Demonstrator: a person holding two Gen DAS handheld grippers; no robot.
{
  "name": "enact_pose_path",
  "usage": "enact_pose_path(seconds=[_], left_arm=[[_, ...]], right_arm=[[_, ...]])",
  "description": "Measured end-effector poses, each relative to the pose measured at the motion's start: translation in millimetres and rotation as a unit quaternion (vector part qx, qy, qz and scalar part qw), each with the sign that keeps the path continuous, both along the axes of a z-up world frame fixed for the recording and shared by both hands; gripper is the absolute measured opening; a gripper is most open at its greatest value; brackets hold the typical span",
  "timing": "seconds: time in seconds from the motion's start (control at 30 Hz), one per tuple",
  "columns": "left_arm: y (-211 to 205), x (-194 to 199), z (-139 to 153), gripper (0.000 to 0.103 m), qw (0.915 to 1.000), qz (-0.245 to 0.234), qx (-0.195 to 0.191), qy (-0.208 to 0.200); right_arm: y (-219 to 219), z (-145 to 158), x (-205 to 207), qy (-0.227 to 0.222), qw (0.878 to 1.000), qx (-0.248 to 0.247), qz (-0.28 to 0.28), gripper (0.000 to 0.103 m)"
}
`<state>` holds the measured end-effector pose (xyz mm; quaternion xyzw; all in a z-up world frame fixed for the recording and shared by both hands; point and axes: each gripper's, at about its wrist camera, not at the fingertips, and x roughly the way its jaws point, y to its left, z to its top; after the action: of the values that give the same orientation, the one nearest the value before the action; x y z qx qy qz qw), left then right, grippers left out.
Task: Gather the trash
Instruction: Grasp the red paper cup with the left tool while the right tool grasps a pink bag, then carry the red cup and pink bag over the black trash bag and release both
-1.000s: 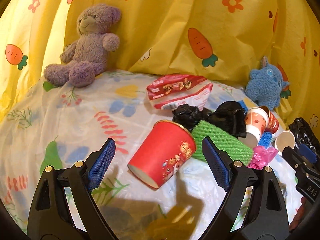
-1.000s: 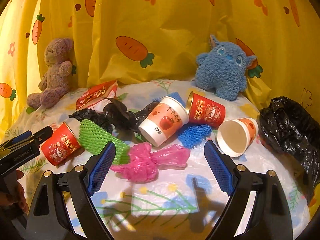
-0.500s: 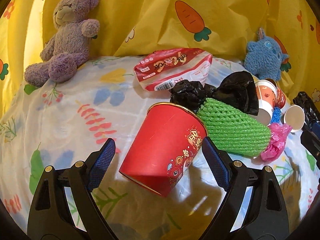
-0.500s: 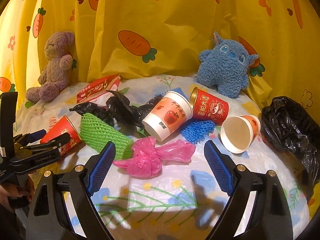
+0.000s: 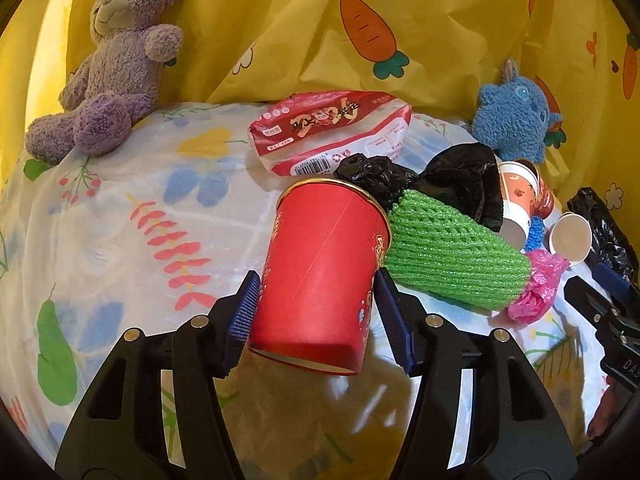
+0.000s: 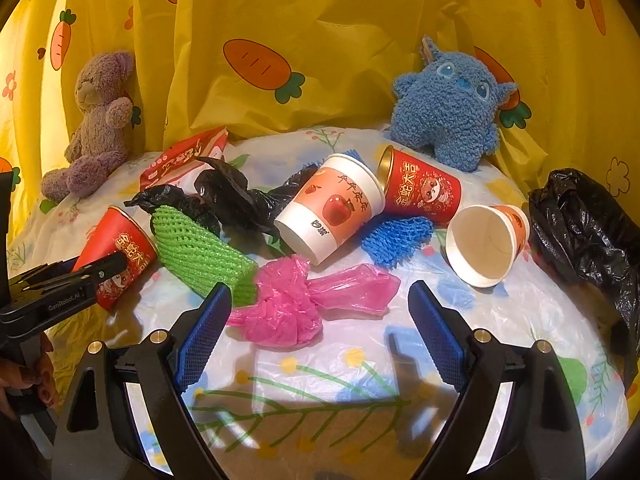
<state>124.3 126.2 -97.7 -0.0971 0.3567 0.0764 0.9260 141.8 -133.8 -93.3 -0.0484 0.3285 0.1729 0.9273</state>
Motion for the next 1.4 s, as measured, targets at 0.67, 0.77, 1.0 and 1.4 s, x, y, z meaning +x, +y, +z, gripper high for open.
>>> enact_pose_path(seconds=[0.67,0.77,1.0,1.4], left_arm=[[2,-4,3,0.052,0.9999,0.005,-0.001,-0.015],[2,-5,4,0.052,0.9998,0.005,-0.003,-0.019],[1,-16,13,0.051,0.9992,0.013,-0.012,-0.036],[-27,-32,63,0.051,0.9954,-0.012,-0.003,-0.095]], right_arm=[[18,-24,21,0.050,0.998,0.007,0.029,0.028],[13,-25,23,0.055,0.998,0.019,0.027,0.025],[2,-14,18,0.040,0.999,0.029,0.017,0.024],[-30,19,0,-0.006,0.999,0.048,-0.005,0.024]])
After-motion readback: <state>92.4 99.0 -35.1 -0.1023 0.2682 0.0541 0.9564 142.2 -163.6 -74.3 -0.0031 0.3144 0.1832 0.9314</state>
